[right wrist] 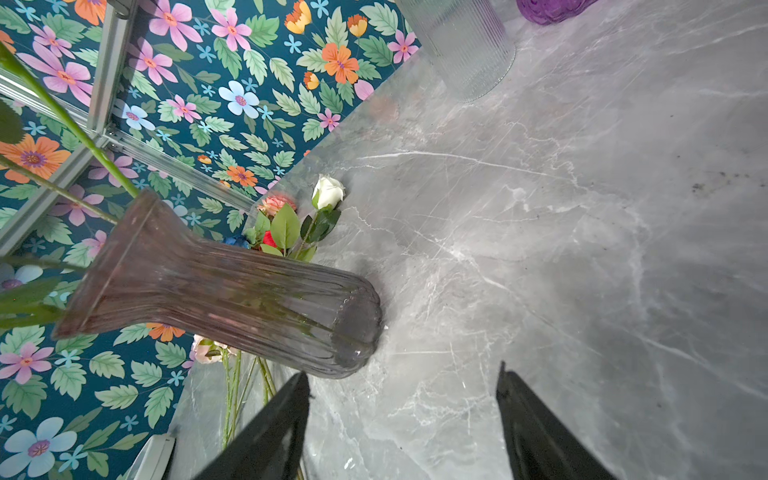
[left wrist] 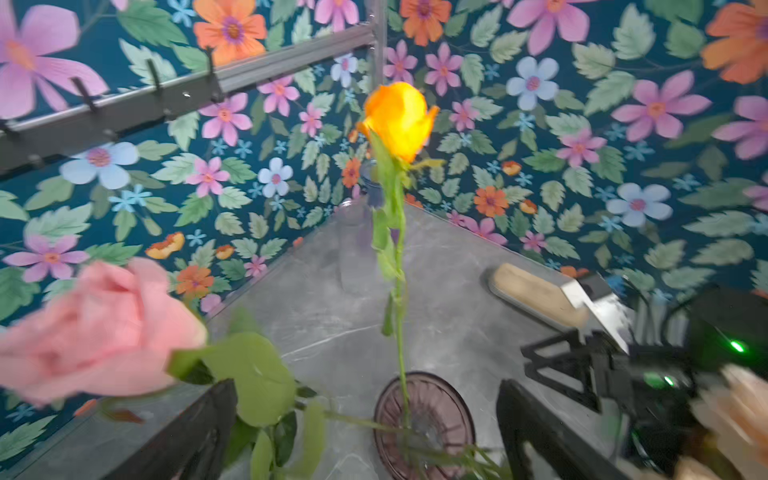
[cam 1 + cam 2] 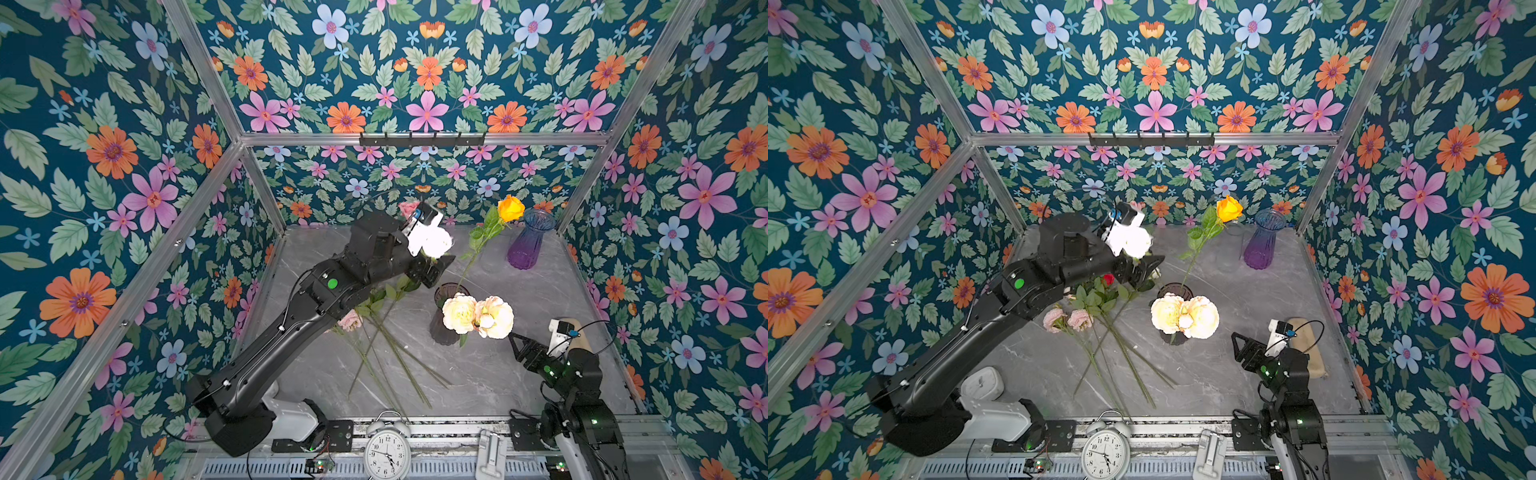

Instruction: Arrange the flowers into the vase

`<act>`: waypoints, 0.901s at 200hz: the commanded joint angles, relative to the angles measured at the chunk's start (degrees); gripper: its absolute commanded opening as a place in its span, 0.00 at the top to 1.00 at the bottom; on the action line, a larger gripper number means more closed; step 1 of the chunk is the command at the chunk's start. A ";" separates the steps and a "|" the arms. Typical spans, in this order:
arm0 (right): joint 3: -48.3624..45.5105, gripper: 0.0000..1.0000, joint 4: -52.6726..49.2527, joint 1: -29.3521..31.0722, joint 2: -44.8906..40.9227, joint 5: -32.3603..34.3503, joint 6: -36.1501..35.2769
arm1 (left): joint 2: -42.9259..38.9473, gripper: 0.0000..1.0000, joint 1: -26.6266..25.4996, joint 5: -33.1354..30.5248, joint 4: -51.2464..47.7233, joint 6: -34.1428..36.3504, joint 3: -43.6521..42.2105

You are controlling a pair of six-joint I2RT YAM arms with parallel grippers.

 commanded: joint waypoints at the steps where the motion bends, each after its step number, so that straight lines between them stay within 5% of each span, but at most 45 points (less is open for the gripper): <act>1: 4.99 0.27 3.92 0.02 2.09 -2.12 0.20 | -3.50 0.00 0.15 5.41 8.29 5.13 -7.07; 34: 18.95 0.28 7.53 0.02 11.46 -7.16 -3.25 | -10.84 0.03 0.15 12.05 35.66 4.42 -28.00; 69: 35.90 0.30 10.31 -0.02 22.13 -16.78 -5.61 | -11.93 0.02 0.15 14.38 53.74 2.47 -38.16; 104: 47.10 0.31 17.27 0.58 31.27 -33.07 -2.42 | -11.41 0.01 0.15 14.00 56.53 2.71 -40.29; 126: 52.88 0.32 16.53 4.40 34.78 -37.29 -5.32 | -11.91 0.01 0.15 14.32 56.84 2.19 -40.82; 156: 60.91 0.33 8.19 15.64 40.46 -35.89 -13.60 | -12.80 0.00 0.15 20.06 58.24 5.98 -42.82; 180: 65.40 0.33 -0.19 27.71 45.05 -27.66 -22.12 | -14.09 0.00 0.23 22.98 56.12 13.91 -45.49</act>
